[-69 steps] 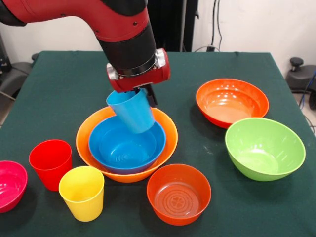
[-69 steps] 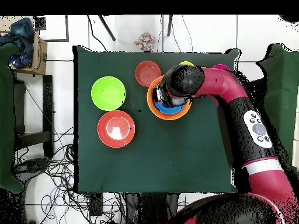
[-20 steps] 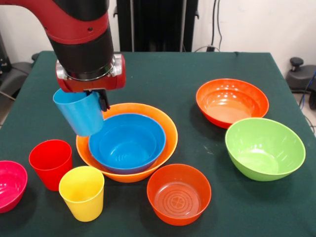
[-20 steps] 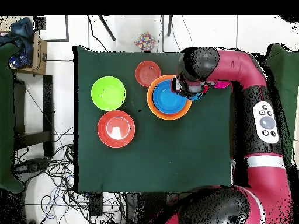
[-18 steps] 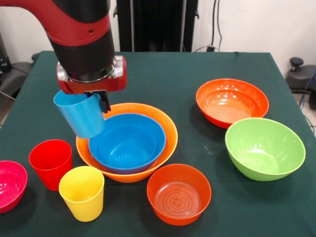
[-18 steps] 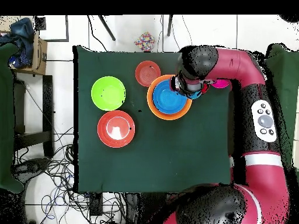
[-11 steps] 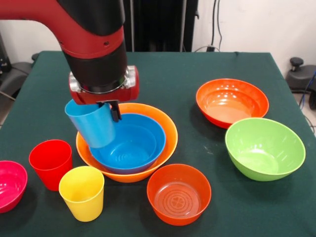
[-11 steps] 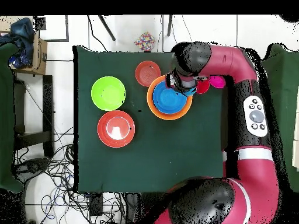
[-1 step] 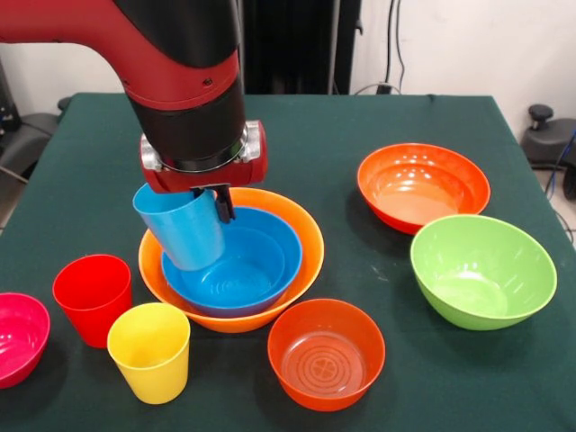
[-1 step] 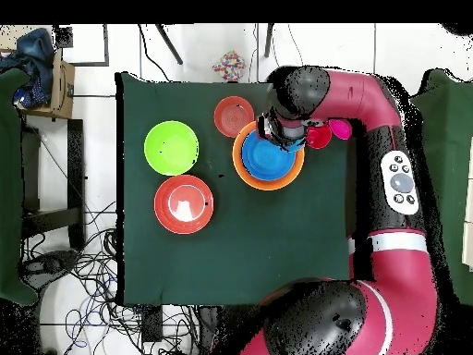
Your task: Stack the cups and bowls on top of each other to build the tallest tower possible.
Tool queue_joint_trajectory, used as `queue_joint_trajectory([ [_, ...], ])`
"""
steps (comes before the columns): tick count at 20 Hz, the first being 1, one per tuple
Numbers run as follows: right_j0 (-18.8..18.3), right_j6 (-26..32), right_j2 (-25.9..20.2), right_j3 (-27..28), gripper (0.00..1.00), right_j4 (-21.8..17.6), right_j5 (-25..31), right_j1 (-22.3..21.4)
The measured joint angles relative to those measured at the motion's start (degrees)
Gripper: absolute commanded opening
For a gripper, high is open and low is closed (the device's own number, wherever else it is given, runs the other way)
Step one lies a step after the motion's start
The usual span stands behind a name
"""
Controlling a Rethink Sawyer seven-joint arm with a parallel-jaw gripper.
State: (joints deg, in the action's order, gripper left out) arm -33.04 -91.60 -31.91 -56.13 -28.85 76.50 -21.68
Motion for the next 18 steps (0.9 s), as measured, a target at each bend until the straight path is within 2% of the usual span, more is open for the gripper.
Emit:
queue_joint_trajectory([
  [18,0.82,0.00,0.14,0.00,0.00,0.02,0.00,0.93],
])
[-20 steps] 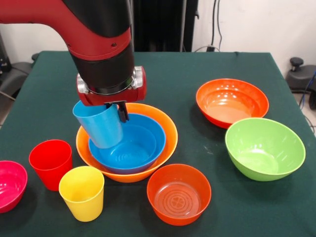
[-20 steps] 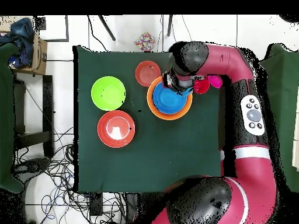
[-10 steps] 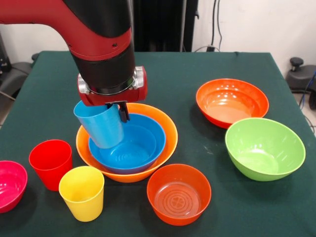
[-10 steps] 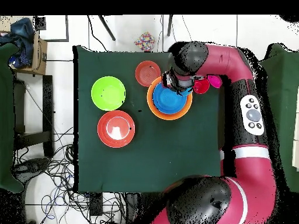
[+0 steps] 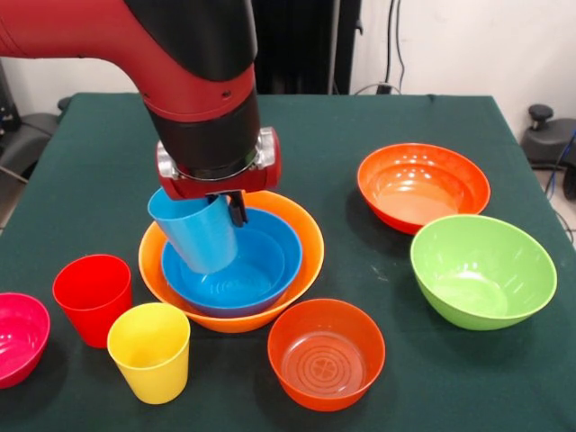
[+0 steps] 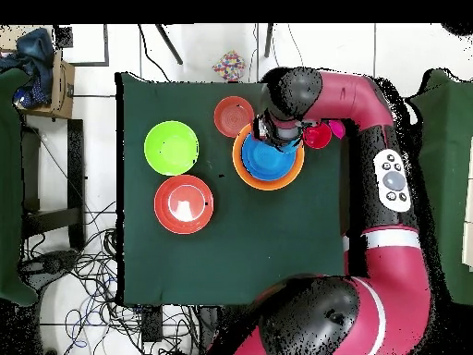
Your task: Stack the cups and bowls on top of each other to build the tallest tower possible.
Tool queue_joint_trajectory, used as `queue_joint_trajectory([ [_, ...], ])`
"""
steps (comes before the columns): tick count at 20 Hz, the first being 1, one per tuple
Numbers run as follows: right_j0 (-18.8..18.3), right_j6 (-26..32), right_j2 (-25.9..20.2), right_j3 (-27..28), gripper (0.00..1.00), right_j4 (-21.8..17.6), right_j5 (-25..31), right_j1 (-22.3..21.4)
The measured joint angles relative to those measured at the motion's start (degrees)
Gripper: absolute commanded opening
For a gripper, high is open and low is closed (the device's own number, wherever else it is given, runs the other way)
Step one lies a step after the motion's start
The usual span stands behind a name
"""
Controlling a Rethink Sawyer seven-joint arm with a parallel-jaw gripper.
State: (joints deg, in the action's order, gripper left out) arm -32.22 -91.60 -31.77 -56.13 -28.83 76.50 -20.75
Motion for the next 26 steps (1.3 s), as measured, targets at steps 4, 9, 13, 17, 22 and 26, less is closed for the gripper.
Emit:
queue_joint_trajectory([
  [4,0.33,0.00,0.01,-0.01,0.00,0.00,0.00,0.24],
  [9,0.73,0.00,0.03,0.00,0.00,0.01,0.00,0.26],
  [13,0.89,0.00,0.09,0.01,0.00,0.00,-0.01,0.38],
  [17,1.01,0.00,0.12,0.04,0.00,0.01,-0.01,0.71],
  [22,1.18,0.00,0.17,0.05,0.00,0.01,-0.01,1.78],
  [26,1.21,0.00,0.21,0.03,1.00,0.00,-0.07,2.80],
])
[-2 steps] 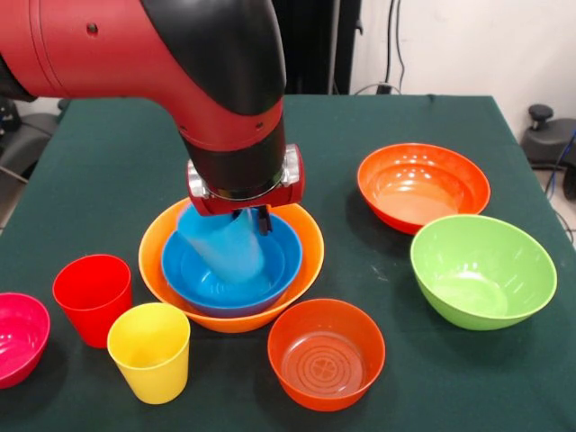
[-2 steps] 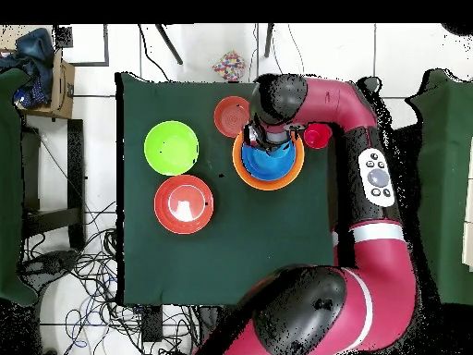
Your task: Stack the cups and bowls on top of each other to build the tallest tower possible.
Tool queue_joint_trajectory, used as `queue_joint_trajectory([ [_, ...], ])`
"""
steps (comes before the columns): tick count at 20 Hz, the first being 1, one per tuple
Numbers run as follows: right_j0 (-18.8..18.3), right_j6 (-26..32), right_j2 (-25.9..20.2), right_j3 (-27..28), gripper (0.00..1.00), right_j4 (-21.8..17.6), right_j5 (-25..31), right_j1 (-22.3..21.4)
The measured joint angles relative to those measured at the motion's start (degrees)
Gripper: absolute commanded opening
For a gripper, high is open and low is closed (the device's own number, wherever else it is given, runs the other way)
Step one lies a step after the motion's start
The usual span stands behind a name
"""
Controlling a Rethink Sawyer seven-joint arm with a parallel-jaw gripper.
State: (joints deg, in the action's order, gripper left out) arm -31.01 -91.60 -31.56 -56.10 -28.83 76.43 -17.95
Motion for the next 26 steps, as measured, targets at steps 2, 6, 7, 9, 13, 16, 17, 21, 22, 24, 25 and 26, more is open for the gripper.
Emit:
queue_joint_trajectory([
  [2,0.00,0.00,0.01,0.00,1.00,0.01,-0.02,0.12],
  [6,0.00,0.00,0.01,0.01,1.00,0.33,-0.02,0.21],
  [7,0.00,0.00,0.01,0.01,1.00,0.36,-0.02,0.21],
  [9,0.00,0.00,0.01,0.01,1.00,0.39,-0.02,0.21],
  [13,0.00,0.00,0.01,0.01,1.00,0.40,-0.02,0.21],
  [16,0.00,0.00,0.01,0.01,1.00,0.44,-0.02,0.21],
  [17,0.00,0.00,0.01,0.01,1.00,0.51,-0.02,0.21],
  [21,0.00,0.00,0.01,0.01,1.00,0.58,-0.02,0.21],
  [22,0.00,0.00,0.01,0.01,1.00,0.58,-0.02,0.21],
  [24,0.00,0.00,0.01,0.00,1.00,0.59,-0.02,0.20],
  [25,-0.02,0.00,0.01,0.01,1.00,0.72,-0.04,0.16],
  [26,-0.04,0.00,0.01,0.01,1.00,0.83,-0.02,0.12],
])
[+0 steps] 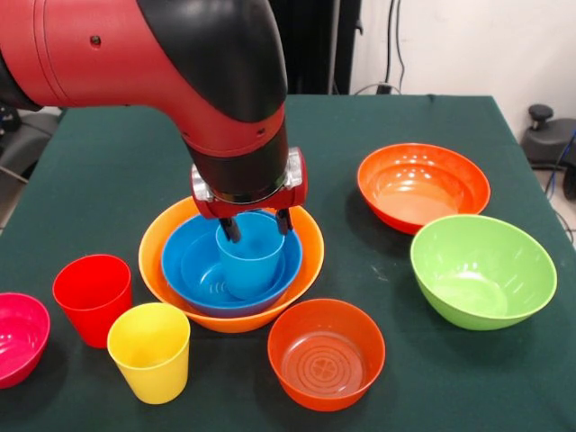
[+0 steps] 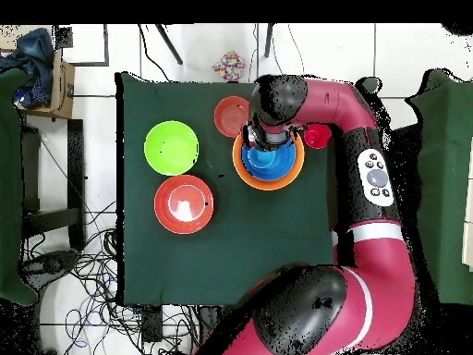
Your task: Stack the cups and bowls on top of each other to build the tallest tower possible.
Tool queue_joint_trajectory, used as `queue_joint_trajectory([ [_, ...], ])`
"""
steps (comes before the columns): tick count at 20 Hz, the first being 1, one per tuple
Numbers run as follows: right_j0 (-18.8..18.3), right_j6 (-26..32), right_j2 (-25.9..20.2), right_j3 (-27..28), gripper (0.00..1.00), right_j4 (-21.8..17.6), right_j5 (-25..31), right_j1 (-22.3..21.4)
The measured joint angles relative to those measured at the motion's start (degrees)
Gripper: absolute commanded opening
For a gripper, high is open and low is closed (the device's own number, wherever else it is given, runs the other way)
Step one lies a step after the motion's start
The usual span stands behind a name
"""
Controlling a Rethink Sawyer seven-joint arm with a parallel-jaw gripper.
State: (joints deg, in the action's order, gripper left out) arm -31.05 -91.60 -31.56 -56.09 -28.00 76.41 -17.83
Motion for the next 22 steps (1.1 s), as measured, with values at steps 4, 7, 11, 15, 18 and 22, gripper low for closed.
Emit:
queue_joint_trajectory([
  [4,-0.25,0.00,0.00,-0.19,1.00,1.32,0.01,-0.56],
  [7,-0.62,0.00,0.00,-0.31,1.00,3.01,0.01,-1.54],
  [11,-1.17,0.00,0.00,-0.25,1.00,5.54,0.13,-3.53],
  [15,-1.47,0.00,-0.01,0.11,1.00,7.32,0.45,-5.10],
  [18,-1.65,0.00,-0.01,0.34,1.00,7.71,0.45,-5.89],
  [22,-1.89,0.00,-0.01,1.14,1.00,7.82,0.45,-6.50],
])
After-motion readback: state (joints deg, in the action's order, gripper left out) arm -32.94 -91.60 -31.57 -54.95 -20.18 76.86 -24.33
